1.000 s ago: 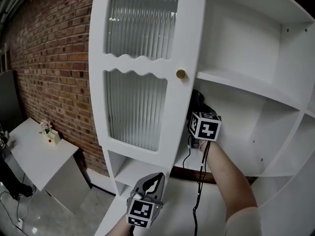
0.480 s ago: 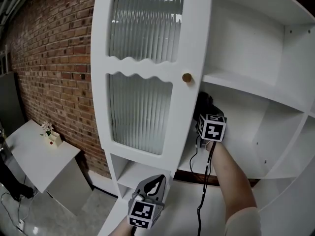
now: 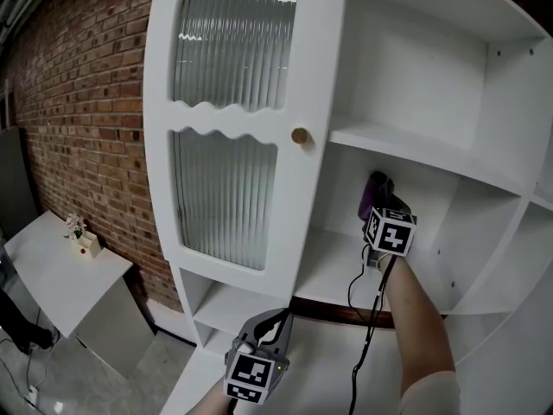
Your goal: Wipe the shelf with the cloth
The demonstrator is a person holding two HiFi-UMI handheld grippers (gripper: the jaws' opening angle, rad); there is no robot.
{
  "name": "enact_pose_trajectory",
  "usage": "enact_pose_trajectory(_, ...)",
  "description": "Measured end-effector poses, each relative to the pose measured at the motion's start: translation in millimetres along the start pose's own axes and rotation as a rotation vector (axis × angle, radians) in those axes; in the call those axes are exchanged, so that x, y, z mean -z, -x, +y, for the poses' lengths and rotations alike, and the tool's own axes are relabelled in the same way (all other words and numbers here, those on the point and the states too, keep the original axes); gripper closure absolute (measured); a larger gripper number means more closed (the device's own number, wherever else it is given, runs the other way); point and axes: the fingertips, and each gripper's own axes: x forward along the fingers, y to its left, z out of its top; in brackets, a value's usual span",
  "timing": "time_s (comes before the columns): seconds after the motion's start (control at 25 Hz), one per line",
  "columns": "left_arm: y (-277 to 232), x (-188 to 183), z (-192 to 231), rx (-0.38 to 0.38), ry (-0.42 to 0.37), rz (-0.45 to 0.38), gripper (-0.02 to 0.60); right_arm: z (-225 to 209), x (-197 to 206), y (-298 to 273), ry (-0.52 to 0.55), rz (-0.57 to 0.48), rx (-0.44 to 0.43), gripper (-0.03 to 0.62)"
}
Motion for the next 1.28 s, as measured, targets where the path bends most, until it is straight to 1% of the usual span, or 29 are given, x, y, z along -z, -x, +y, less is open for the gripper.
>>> enact_pose_trajectory(0.2, -7.4, -1.9, -15.7, 0.001, 0.001, -0.003, 0.568, -58.5, 3.5, 9.2, 0.008, 0.022, 0.077, 0.513)
enact_pose_trajectory(0.4, -13.4, 0.9, -32.2, 0.0, -0.01, 0.027, 0.568, -110.1, 8.8, 21.0, 0.001, 0.035, 0.159, 0.513)
enact_pose_trajectory(0.6, -22.3, -0.2, -51.7, 0.008, -0.02, 0.034, 0.568, -141.9, 11.9, 28.0, 0.003, 0.039, 0.196, 0.514)
enact_pose_trajectory(0.68, -25.9, 2.3, -59.2, 0.008, -0.016, 0.042, 0.568, -155.1, 14.0, 32.5, -0.024, 0.048, 0.225, 0.514)
enact_pose_trajectory(0.76, -28.9, 4.3, -64.8, 0.005, -0.015, 0.045, 0.568, -168.6, 17.3, 37.7, -0.085, 0.062, 0.26, 0.514)
enact_pose_trajectory(0.88, -30.5, 4.0, -69.4, -0.004, -0.013, 0.04, 0.568, -176.4, 18.1, 40.4, -0.144, 0.073, 0.274, 0.517)
enact_pose_trajectory(1.04, -27.7, 3.3, -72.8, -0.01, -0.014, 0.037, 0.568, -174.2, 16.5, 42.2, -0.133, 0.074, 0.267, 0.517)
enact_pose_trajectory(1.28, -19.1, 1.6, -68.3, -0.011, -0.01, 0.028, 0.568, -163.7, 14.3, 55.5, -0.134, 0.106, 0.249, 0.516)
